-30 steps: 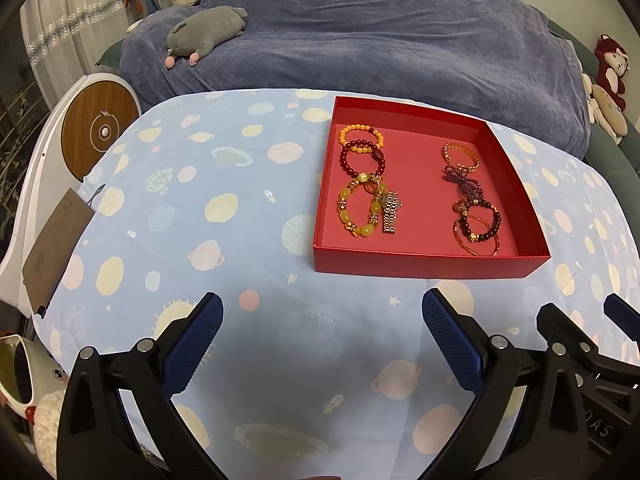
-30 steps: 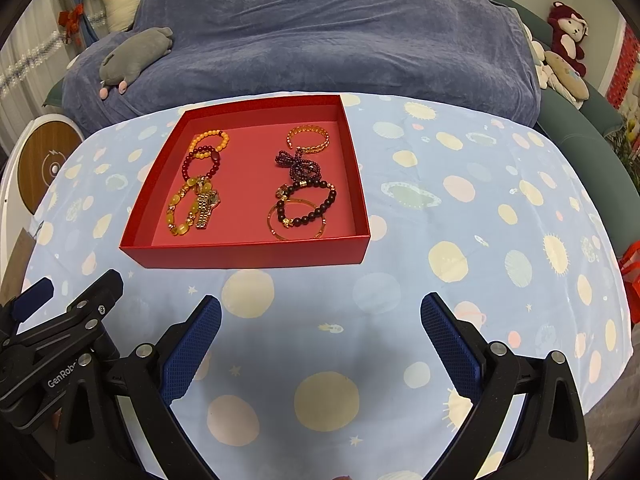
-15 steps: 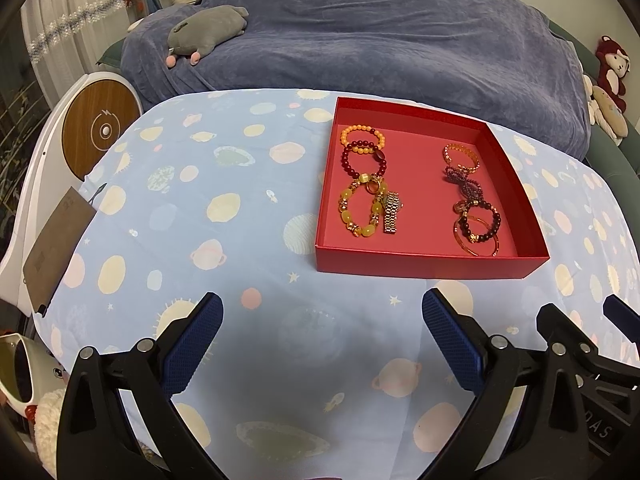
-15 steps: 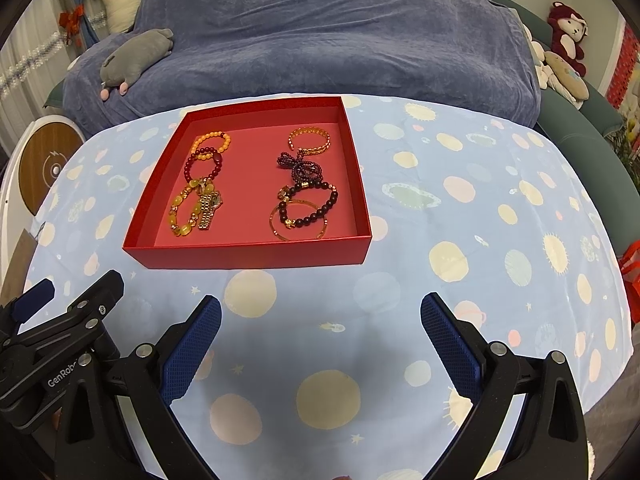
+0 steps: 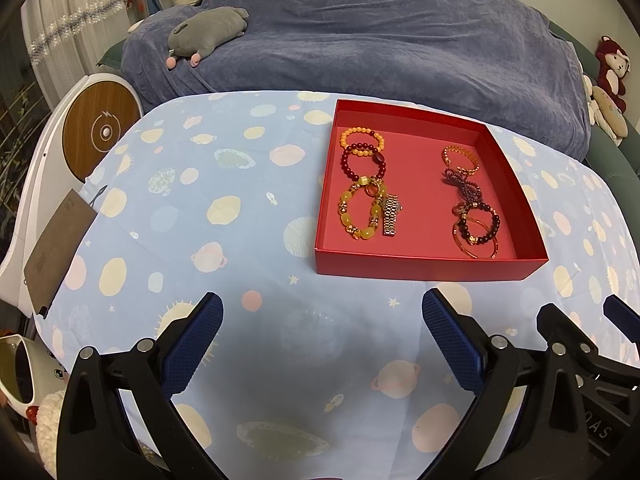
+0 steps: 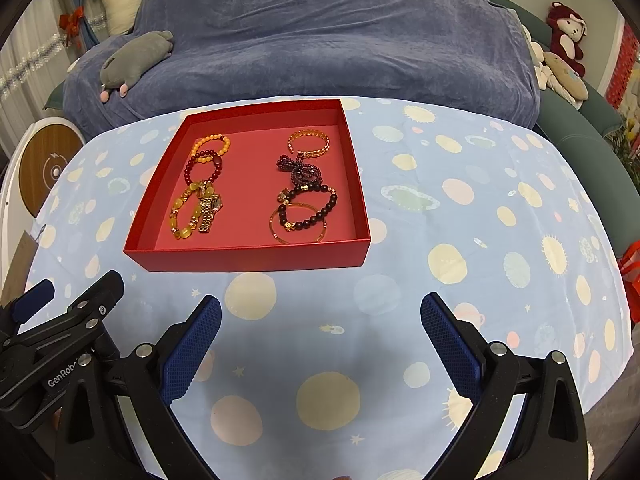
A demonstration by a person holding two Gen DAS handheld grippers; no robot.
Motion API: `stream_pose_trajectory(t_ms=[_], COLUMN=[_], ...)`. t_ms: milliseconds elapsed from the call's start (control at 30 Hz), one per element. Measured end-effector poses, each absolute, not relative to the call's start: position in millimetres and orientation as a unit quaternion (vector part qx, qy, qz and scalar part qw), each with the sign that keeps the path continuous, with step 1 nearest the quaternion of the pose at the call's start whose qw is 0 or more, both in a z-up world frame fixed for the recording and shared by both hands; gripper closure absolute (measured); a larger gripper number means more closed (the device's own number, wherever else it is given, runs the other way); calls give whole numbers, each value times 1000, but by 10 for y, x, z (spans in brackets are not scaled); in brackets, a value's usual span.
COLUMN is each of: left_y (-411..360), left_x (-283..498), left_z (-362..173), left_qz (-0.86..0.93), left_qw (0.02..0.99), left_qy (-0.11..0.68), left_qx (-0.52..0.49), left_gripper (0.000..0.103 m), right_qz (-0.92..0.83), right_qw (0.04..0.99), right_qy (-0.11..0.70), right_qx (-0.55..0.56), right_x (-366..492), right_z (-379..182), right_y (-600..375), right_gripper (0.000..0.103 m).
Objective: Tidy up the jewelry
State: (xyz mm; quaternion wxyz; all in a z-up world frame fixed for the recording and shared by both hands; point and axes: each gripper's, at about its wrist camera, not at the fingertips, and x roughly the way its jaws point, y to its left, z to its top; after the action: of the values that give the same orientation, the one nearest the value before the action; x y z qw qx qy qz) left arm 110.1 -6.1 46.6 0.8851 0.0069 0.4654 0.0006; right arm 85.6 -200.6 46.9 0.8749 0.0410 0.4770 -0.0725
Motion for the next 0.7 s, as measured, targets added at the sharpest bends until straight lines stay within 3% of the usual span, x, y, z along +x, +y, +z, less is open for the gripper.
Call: stream_pose_trajectory(t_ms=[700], left_y=[-92], left_x=[1082], left_z=[528], left_qz=[5], left_qw=[898], left_qy=[440], left_qx=[18], left_gripper=[8], right_qz=[-73], right_qw=[874], right_qy=[479], right_qx=[43], right_x=[879], right_z=[447], right_y=[-1991], right_gripper=[7])
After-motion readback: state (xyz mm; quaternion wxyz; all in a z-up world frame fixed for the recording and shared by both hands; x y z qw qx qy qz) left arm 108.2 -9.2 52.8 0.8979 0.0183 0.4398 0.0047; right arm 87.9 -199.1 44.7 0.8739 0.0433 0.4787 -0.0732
